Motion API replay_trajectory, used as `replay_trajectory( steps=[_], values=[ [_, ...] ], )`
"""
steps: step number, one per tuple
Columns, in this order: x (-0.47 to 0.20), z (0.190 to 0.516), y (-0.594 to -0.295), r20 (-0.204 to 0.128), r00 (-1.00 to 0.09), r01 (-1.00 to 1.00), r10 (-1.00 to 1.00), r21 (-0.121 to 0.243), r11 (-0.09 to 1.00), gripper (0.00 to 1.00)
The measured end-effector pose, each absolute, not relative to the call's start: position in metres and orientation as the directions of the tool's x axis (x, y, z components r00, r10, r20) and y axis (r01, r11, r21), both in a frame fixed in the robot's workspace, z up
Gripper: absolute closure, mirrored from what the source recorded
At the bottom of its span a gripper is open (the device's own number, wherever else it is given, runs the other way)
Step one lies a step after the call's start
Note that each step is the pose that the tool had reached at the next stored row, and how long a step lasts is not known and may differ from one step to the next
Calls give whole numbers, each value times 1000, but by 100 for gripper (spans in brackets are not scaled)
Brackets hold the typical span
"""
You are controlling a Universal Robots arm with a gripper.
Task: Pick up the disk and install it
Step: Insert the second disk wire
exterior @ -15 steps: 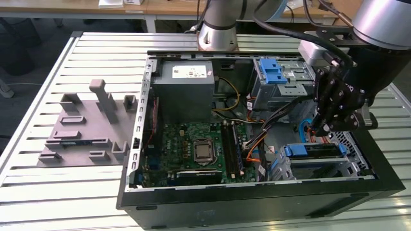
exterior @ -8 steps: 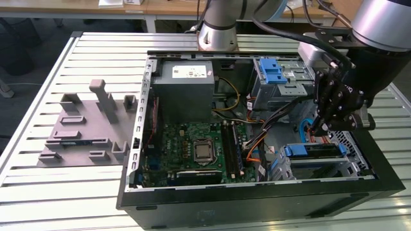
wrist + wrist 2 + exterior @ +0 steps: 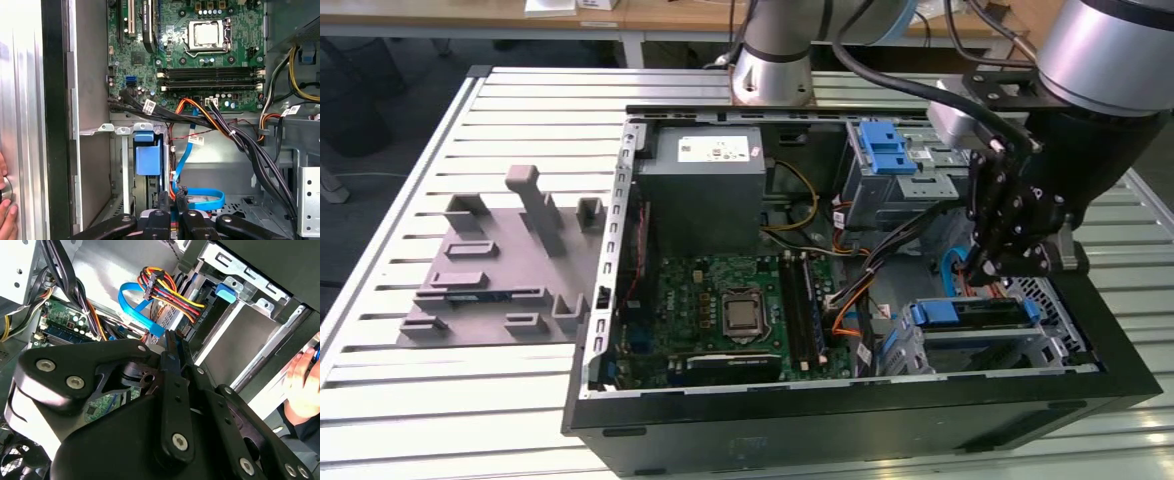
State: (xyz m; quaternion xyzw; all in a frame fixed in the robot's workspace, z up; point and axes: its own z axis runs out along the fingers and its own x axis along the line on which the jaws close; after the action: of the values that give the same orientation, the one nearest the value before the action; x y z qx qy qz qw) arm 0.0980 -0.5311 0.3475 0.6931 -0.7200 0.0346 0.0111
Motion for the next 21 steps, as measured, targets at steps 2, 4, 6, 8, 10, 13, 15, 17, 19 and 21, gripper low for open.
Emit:
replay_trajectory(
  steps=[2, 4, 6, 8, 10, 13, 15, 17, 19, 21],
  values=[
    [98, 348, -533, 63, -39, -999, -997, -37, 37, 84],
    [97, 347, -537, 63, -39, -999, -997, -38, 37, 84],
    [97, 347, -540, 63, -39, -999, -997, -38, 37, 84],
    [98, 346, -544, 58, -39, -998, -998, -42, 37, 84],
    [97, 345, -544, 51, -38, -998, -998, -54, 36, 84],
    [95, 343, -545, 45, -39, -997, -998, -73, 36, 84],
    [95, 342, -545, 45, -44, -996, -998, -76, 41, 84],
    [94, 340, -545, 45, -50, -996, -998, -78, 46, 84],
    [93, 339, -545, 45, -52, -996, -998, -78, 48, 84],
    [93, 338, -546, 45, -52, -996, -998, -78, 48, 84]
  ],
)
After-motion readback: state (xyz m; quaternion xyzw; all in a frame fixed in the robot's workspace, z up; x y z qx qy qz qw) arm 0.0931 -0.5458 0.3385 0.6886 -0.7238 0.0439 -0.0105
